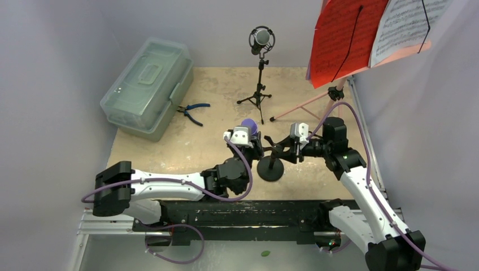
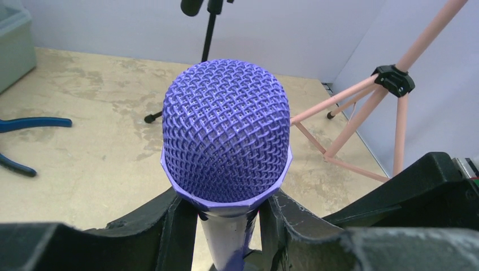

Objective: Pack up the instrument practice props
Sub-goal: Remove the microphone from the microphone stand.

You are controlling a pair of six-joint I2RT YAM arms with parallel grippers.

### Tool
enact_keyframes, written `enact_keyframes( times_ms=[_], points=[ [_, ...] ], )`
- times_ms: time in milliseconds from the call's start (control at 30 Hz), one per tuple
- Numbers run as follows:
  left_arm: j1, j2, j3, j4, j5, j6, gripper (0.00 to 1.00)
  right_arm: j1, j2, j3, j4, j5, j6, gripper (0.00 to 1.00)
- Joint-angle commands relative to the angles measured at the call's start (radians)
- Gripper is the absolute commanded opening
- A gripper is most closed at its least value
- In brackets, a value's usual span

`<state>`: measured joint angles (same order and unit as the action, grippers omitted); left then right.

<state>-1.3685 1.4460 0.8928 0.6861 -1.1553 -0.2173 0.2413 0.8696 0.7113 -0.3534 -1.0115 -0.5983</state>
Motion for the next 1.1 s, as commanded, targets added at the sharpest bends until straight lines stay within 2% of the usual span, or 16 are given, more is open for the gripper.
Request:
enact_keyframes(
  times_ms=[0, 100, 133, 300, 400, 567, 733, 933, 1067],
  points=[
    [-0.009, -0.105, -0.047, 0.048, -0.018, 0.053, 0.00, -0.004, 0.005, 0.008, -0.022, 0.025, -0.047, 0.07],
    [-0.009, -0.143, -0.073, 0.024, -0.015, 0.067, 0.00, -0.004, 0.004, 0.007, -0.039, 0.011, -0.060, 0.17],
    [-0.009, -0.155, -0.081, 0.010, -0.014, 0.069, 0.00, -0.005, 0.003, 0.009, -0.044, 0.009, -0.061, 0.23],
    [-0.009, -0.226, -0.112, -0.147, 0.010, 0.025, 0.00, -0.005, -0.010, 0.011, -0.069, 0.014, -0.065, 0.74],
    [-0.010, -0.299, -0.132, -0.306, 0.074, -0.037, 0.00, -0.005, -0.019, 0.021, -0.095, 0.021, -0.072, 0.90],
    [-0.009, -0.474, -0.205, -0.507, 0.199, -0.141, 0.00, -0.005, -0.029, 0.042, -0.165, 0.029, -0.113, 0.99],
    [-0.009, -0.644, -0.247, -0.661, 0.223, -0.215, 0.00, -0.008, -0.031, 0.064, -0.225, 0.039, -0.155, 0.99],
    [-0.009, -0.668, -0.196, -0.849, 0.171, -0.252, 0.00, -0.013, -0.031, 0.103, -0.326, 0.018, -0.242, 0.99],
    [-0.009, -0.651, -0.174, -0.902, 0.139, -0.244, 0.00, -0.016, -0.041, 0.125, -0.370, -0.018, -0.269, 0.99]
  ],
)
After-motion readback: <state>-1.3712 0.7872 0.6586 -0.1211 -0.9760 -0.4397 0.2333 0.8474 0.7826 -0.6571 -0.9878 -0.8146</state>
